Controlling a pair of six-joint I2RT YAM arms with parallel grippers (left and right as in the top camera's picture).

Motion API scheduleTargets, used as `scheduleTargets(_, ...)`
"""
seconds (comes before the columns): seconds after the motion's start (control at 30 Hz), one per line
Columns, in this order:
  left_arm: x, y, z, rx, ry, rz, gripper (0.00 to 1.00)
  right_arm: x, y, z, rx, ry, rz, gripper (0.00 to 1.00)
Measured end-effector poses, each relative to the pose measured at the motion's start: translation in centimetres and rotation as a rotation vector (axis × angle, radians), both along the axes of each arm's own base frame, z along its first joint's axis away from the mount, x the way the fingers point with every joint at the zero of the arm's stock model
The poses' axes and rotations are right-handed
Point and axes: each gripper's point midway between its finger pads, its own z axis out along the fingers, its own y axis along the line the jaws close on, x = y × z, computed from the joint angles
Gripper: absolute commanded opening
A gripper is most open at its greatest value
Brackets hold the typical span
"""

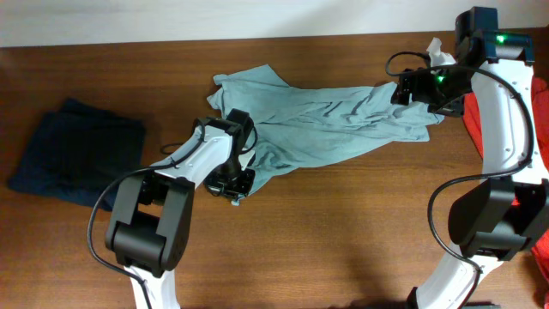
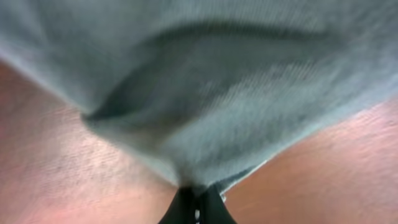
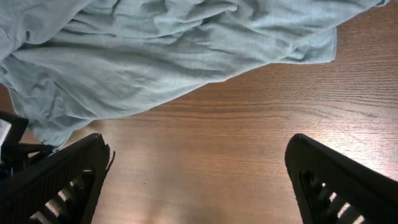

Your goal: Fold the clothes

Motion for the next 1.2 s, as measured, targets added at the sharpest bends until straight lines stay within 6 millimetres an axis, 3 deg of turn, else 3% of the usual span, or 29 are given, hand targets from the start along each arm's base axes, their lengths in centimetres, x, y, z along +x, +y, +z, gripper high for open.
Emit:
scheduleTargets(0.1,-0.8,1.1,1.3,0.067,0.043,-0.006,0.01,0.0,0.0,0.0,0.0,0.0,0.001,0.91)
scheduleTargets(0.2,0.8,2.4,4.5,0.163,0.002,-0.004,0.0,0.0,0.0,0.0,0.0,-0.001,0.0,0.91)
scheduleTargets(0.3,3.9,3.3,9.5,0.23,-0.146,0.001,0.01,0.0,0.0,0.0,0.0,-0.002,0.0,0.91)
scheduleTargets(0.37,6.1,3.8,13.7,0.252,-0.287,0.016,0.01,0.0,0.0,0.0,0.0,0.0,0.0,0.92)
scheduleTargets(0.4,7.3,4.2,16.8,0.261,-0.386,0.03,0.01,-0.1,0.0,0.0,0.0,0.002,0.0,0.92)
scheduleTargets(0.47,8.4,5.1,21.3,0.267,-0.527,0.067,0.01,-0.1,0.0,0.0,0.001,0.005,0.0,0.92)
scheduleTargets(0.53,8.7,6.2,23.6,0.279,-0.59,0.094,0.01,-0.1,0.0,0.0,0.001,0.006,0.0,0.92)
scheduleTargets(0.67,8.7,7.8,24.3,0.315,-0.606,0.12,0.01,-0.4,0.1,-0.4,0.004,0.019,0.0,0.92)
scheduleTargets(0.8,9.0,7.9,23.9,0.328,-0.598,0.119,0.01,-1.5,0.3,-2.4,0.015,0.082,0.0,0.91)
scheduleTargets(1.0,9.1,8.0,24.0,0.334,-0.603,0.116,0.01,-4.2,1.8,-8.0,0.079,0.206,0.016,0.81)
scheduleTargets(1.2,9.1,8.0,24.0,0.335,-0.604,0.116,0.01,-6.2,6.3,-12.9,0.183,0.247,0.095,0.75)
